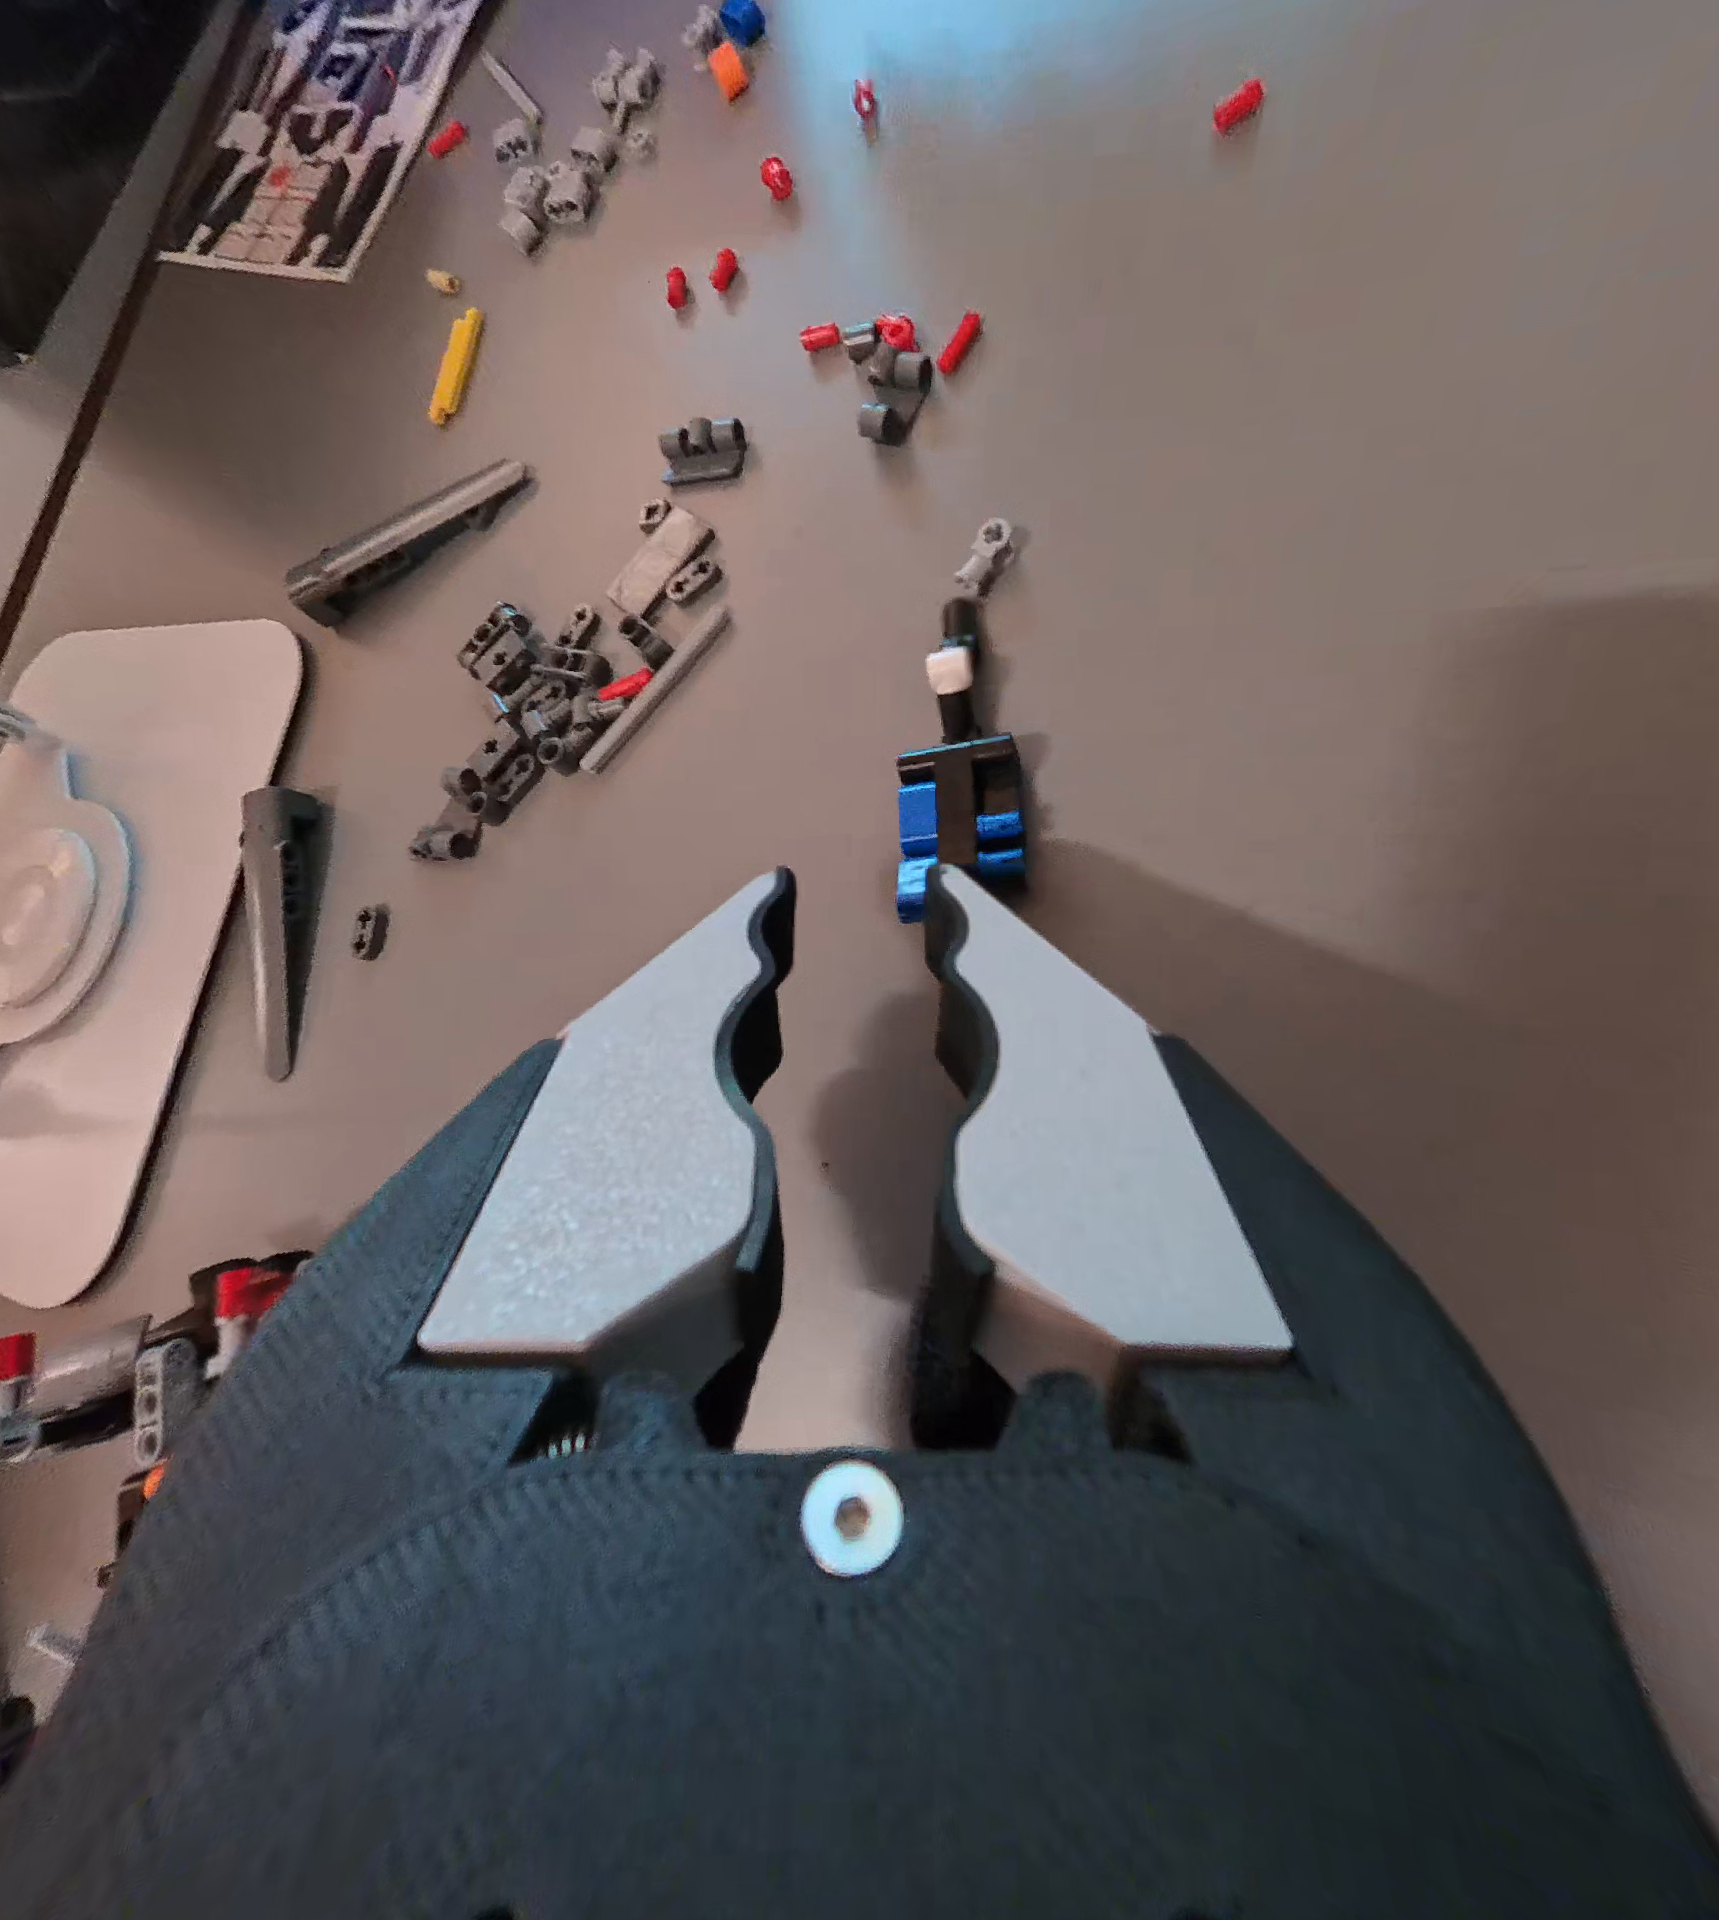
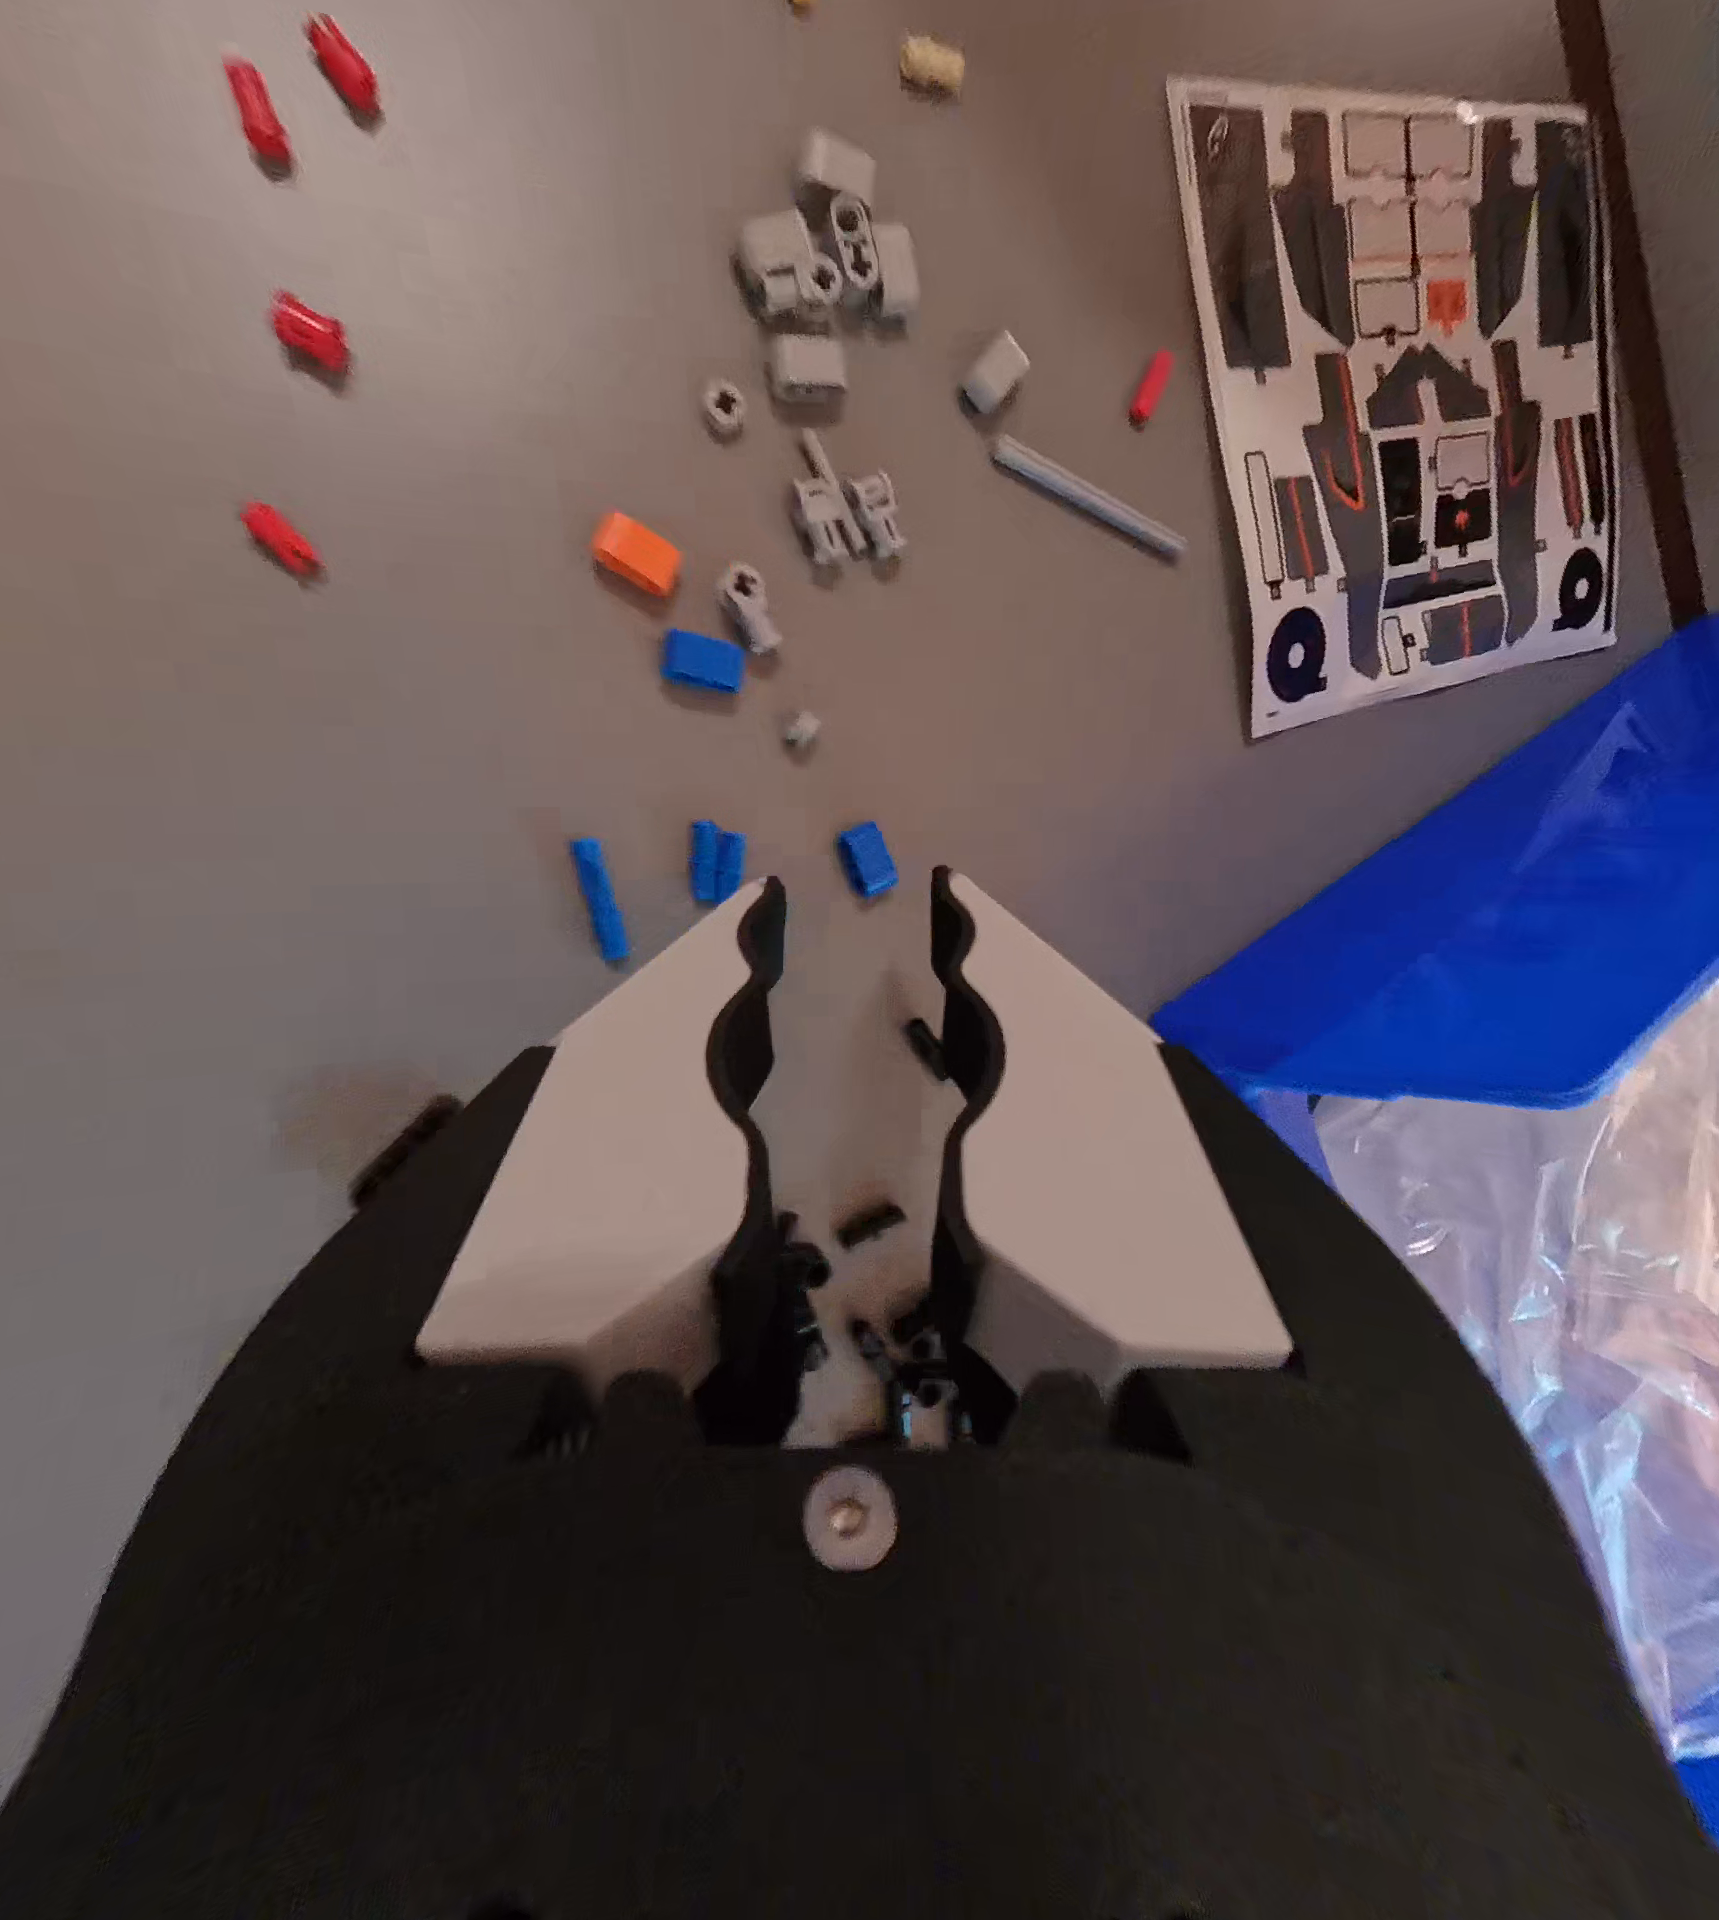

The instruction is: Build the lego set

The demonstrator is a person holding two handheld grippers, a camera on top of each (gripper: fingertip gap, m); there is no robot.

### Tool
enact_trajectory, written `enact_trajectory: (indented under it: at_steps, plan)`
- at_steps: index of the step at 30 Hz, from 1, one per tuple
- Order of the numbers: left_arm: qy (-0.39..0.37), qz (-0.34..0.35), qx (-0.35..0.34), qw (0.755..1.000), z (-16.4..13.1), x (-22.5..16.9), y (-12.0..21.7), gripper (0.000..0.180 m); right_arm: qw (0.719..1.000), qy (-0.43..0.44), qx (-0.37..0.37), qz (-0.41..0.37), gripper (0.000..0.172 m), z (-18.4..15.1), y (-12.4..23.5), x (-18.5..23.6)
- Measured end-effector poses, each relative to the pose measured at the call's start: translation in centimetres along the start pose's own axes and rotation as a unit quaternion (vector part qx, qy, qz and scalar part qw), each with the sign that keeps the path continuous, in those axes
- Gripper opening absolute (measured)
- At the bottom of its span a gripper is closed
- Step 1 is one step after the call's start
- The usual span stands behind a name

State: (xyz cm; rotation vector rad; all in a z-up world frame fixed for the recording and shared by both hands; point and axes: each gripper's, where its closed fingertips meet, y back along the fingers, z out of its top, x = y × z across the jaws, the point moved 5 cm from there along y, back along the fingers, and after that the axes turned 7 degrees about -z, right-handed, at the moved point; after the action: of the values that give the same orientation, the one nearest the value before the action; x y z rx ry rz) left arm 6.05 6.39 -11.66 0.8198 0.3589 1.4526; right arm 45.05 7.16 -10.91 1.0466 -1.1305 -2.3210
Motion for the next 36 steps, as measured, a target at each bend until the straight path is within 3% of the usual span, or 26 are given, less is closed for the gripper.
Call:
enact_trajectory:
  at_steps: [5,9,17,22,28,32,36]
  plan:
    - [0.016,0.007,-0.023,1.000,-0.1,0.6,0.1,0.021,0.998,0.029,-0.004,0.052,0.028,-0.5,-2.2,-0.9]
    - [0.014,0.004,-0.019,1.000,-0.3,0.8,-0.2,0.021,0.997,0.033,-0.003,0.075,0.006,-0.3,-3.0,-0.6]
    - [0.010,0.016,-0.045,0.999,0.3,1.3,0.2,0.021,0.998,-0.008,-0.050,0.048,0.005,0.8,-0.8,0.0]
    - [0.004,0.029,-0.065,0.997,1.0,1.5,0.6,0.022,0.992,-0.003,-0.124,0.011,0.005,4.5,3.8,2.7]
    - [-0.007,0.046,-0.091,0.995,3.0,1.7,2.3,0.023,0.977,0.054,-0.203,-0.025,0.005,10.8,8.7,8.9]
    - [-0.061,0.076,-0.109,0.989,4.2,1.8,2.7,0.022,0.968,0.080,-0.239,-0.014,0.005,14.8,9.8,13.2]
    - [-0.125,0.141,-0.141,0.972,4.9,1.5,2.6,0.024,0.961,0.054,-0.264,0.066,0.005,18.0,9.8,16.3]
